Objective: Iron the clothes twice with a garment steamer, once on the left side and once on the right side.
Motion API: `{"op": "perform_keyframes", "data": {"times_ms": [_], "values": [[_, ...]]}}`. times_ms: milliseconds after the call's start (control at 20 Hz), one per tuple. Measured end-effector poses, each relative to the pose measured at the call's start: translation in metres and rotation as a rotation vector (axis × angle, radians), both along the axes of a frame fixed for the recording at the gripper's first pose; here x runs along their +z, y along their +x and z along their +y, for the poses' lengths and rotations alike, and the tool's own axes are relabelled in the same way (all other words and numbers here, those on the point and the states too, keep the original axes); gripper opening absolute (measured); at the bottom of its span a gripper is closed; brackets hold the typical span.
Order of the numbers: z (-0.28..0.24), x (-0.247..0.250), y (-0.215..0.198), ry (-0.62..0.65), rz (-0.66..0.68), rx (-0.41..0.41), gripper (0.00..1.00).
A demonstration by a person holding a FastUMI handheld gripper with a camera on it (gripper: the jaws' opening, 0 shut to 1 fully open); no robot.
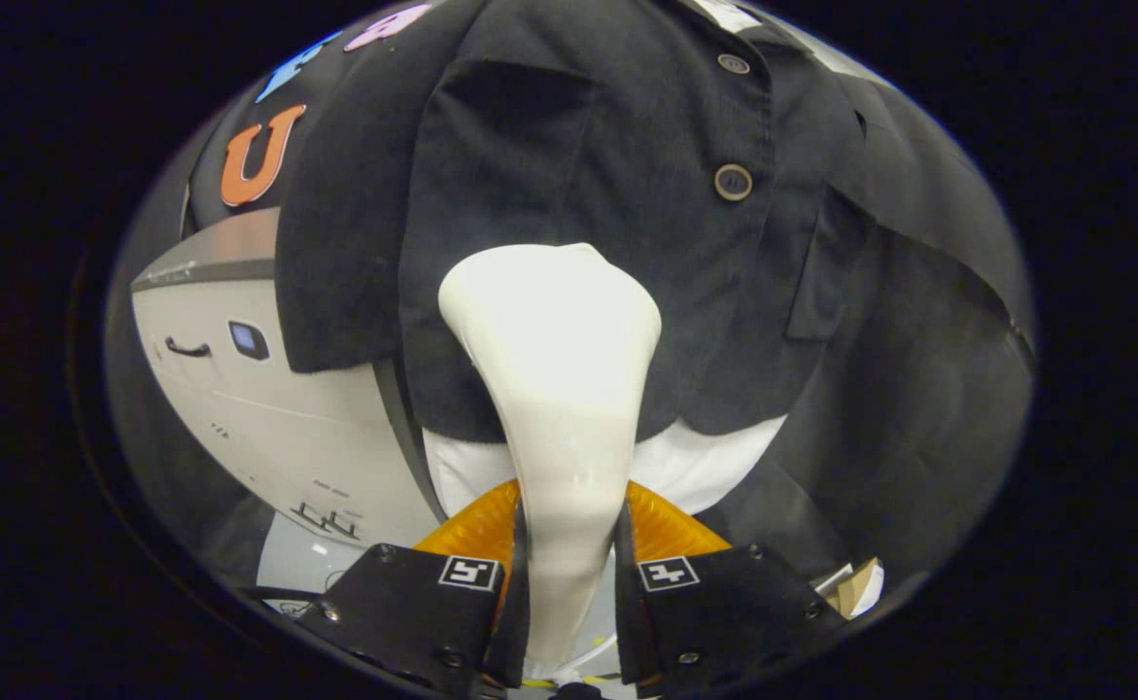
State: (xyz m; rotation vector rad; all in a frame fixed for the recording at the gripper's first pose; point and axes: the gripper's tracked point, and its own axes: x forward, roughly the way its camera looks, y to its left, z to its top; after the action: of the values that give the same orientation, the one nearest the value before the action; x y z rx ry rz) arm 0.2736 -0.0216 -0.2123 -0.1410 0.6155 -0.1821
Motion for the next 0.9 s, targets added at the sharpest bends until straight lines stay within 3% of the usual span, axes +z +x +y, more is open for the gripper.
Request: {"op": "perform_keyframes", "data": {"times_ms": [350, 700, 900], "values": [[-0.003, 0.003, -0.026, 0.059, 0.001, -0.04, 0.39], [-0.069, 0.082, -0.082, 0.111, -0.137, -0.125, 0.39], [-0.126, 0.156, -0.094, 0.138, -0.256, -0.192, 0.39]]}}
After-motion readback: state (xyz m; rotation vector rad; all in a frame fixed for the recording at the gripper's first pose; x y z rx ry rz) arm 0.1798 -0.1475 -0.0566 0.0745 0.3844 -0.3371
